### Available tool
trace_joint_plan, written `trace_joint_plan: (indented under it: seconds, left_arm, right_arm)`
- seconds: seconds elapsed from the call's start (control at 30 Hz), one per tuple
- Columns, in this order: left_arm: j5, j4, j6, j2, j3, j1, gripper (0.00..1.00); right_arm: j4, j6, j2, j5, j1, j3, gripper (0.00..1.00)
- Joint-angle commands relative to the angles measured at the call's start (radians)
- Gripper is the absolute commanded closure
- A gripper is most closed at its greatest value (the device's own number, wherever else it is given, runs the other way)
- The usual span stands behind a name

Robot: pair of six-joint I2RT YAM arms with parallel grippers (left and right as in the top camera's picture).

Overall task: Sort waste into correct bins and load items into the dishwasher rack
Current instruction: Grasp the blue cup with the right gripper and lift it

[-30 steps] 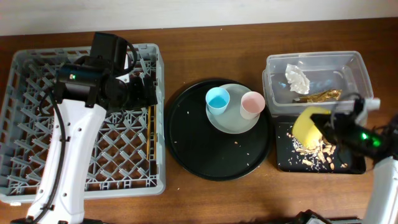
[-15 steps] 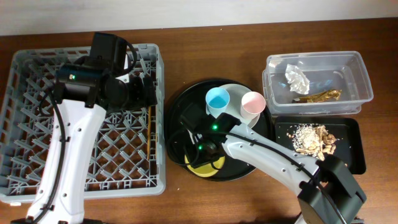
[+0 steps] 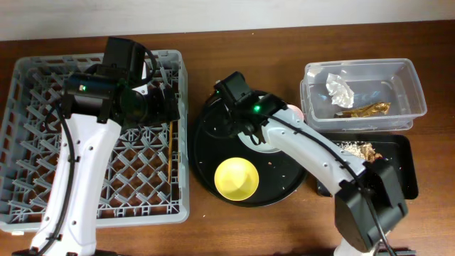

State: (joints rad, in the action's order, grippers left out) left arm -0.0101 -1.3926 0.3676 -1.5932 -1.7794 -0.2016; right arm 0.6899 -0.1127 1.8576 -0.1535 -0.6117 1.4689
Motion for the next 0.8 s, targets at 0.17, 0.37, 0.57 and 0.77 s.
trace_joint_plan:
  seconds: [0.17, 0.37, 0.57, 0.77]
  left_arm:
    - [0.007, 0.0, 0.014, 0.009, -0.008, 0.002, 0.01]
    - [0.007, 0.0, 0.014, 0.009, -0.008, 0.002, 0.01]
    - [0.007, 0.0, 0.014, 0.009, -0.008, 0.002, 0.01]
    - [-0.506, 0.124, -0.333, 0.008, -0.008, 0.002, 0.27]
  right_arm:
    - [-0.049, 0.012, 0.124, -0.082, 0.005, 0.007, 0.92]
    - [0.146, 0.012, 0.013, -0.115, 0.005, 0.161, 0.96]
    - [0.455, 0.062, -0.369, 0.607, 0.329, 0.409, 0.96]
    - [0.668, 0.556, -0.371, 1.476, 0.771, 0.208, 0.96]
